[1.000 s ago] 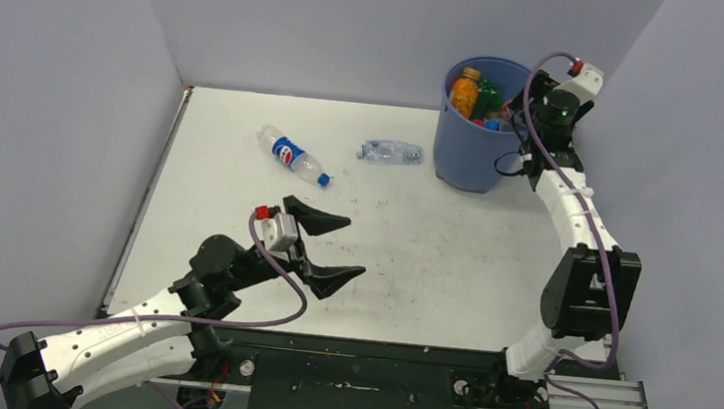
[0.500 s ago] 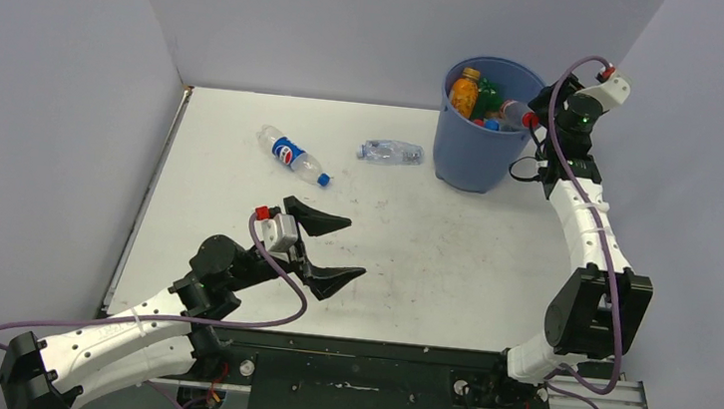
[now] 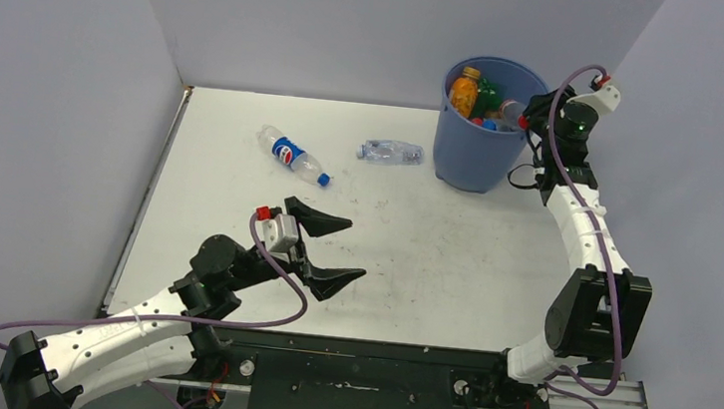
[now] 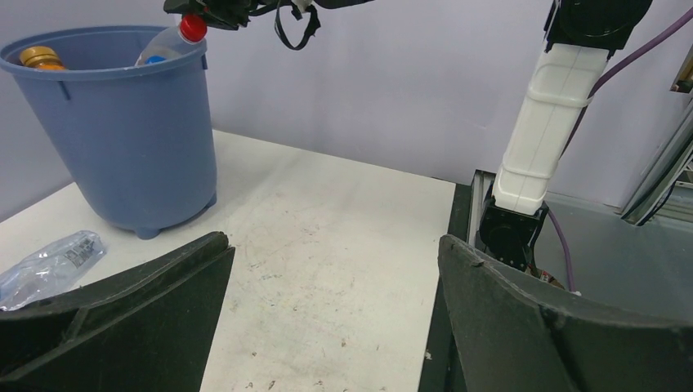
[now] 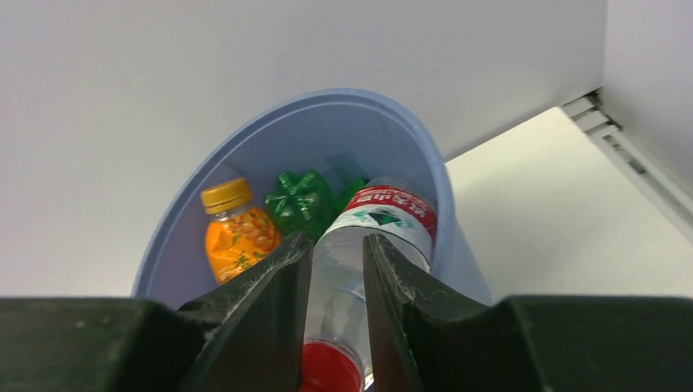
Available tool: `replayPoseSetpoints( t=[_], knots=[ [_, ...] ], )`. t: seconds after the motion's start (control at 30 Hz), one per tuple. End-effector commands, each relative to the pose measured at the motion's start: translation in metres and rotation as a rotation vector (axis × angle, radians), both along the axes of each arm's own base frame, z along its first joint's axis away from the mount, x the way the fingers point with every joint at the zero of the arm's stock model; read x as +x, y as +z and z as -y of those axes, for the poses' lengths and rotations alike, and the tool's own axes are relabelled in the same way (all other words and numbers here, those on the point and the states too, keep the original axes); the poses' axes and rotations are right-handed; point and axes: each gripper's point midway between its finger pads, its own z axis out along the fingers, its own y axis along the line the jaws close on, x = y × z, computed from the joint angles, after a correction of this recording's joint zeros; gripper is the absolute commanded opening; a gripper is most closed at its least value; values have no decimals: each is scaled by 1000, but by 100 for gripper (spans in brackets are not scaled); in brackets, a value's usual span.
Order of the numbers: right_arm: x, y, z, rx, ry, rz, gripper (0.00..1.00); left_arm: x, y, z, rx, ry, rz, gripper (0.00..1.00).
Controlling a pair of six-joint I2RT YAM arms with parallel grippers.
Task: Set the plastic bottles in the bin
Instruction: Place the plastic bottle in the trash bin, then pick up the plastic bottle at the center of the board.
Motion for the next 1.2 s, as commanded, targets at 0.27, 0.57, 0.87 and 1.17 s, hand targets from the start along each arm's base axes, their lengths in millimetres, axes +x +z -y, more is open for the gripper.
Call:
replayPoseSetpoints(
  t=[0.27,0.57,0.87,1.17],
  knots=[
    [-10,45,-34,100,158,137,45,0,15,0,-23,7,27,96],
    [-51,138,-50,135,155,315,70,35,6,-13,0,212,-49,96],
    [-160,121,-161,122,465,377,70,107,-28,-71,180,754,-280,96],
    [-202,-22,-206,105,560,135,76,181,-68,-111,-52,939,-709,96]
  ],
)
